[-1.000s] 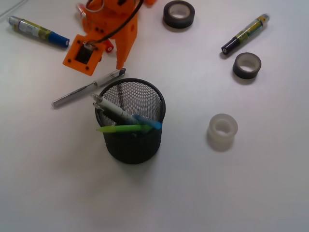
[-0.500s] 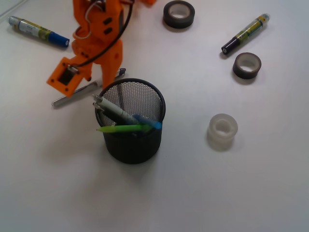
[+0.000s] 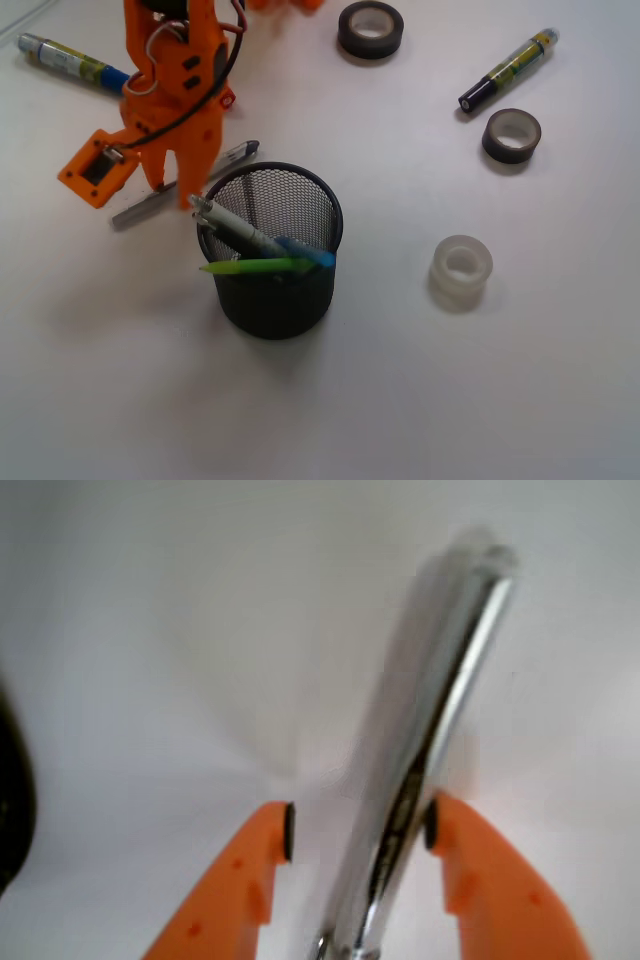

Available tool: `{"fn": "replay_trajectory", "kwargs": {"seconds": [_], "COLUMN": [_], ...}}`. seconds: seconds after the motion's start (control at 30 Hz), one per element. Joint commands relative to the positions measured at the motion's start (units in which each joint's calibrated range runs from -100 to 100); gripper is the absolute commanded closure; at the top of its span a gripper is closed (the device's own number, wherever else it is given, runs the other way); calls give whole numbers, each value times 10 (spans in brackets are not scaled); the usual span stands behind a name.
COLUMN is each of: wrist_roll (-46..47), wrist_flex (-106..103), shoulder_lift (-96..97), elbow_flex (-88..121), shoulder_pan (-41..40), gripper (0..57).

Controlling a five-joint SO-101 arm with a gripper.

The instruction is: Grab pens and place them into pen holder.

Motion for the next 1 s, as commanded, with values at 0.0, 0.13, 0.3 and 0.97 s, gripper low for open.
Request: {"fn": "replay_trajectory", "kwargs": {"seconds": [0.0,0.13,0.3,0.97], "wrist_roll": [0,0,42,66], "wrist_flex": [-7,-7,12,-226], "shoulder_lift": [14,14,-45,-476], "elbow_flex": [-3,-4,-16,157], "shoulder_pan": [3,4,25,-52], "gripper": [572,572,572,572]}}
